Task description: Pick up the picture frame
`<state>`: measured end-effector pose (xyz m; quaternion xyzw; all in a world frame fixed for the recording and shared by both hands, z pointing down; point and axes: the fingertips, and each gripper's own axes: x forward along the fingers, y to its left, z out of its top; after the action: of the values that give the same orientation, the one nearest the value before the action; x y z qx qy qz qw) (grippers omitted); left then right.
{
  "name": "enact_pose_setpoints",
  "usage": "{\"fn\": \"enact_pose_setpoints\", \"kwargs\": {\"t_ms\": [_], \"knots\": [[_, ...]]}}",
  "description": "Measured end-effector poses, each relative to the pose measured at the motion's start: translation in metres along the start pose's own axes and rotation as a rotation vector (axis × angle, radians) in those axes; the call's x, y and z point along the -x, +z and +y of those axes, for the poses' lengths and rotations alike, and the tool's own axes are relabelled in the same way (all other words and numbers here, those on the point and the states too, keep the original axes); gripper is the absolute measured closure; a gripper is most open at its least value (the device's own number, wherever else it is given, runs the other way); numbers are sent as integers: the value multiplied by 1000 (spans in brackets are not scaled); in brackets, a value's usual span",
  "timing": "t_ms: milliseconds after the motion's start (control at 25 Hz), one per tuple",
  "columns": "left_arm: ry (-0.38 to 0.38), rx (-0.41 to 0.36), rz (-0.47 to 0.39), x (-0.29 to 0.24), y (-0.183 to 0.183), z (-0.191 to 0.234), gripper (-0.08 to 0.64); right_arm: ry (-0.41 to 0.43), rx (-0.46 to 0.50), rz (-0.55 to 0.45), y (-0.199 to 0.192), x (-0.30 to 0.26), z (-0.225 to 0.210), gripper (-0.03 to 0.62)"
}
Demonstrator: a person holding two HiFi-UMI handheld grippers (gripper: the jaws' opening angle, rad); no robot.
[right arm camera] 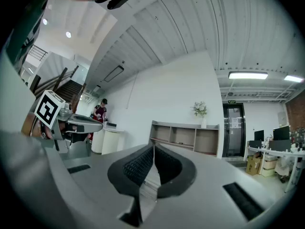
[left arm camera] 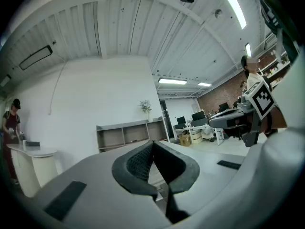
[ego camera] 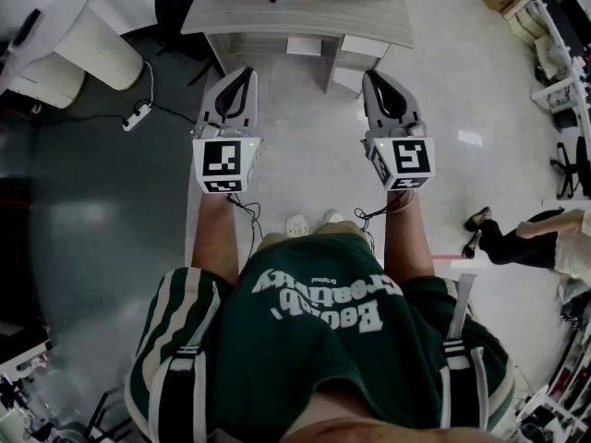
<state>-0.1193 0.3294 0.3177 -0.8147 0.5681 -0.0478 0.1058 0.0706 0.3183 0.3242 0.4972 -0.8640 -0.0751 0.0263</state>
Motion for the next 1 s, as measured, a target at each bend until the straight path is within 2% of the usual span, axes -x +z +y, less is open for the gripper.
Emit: {"fn": "enact_pose_setpoints", "kwargs": {"t_ms": [680, 1000], "knots": [[-28, 15, -13, -6, 3, 3, 543, -20, -7, -6, 0, -5, -1, 555], [-37, 53, 4, -19, -6, -4, 543, -12, -10, 11, -14, -5, -7, 555]]}}
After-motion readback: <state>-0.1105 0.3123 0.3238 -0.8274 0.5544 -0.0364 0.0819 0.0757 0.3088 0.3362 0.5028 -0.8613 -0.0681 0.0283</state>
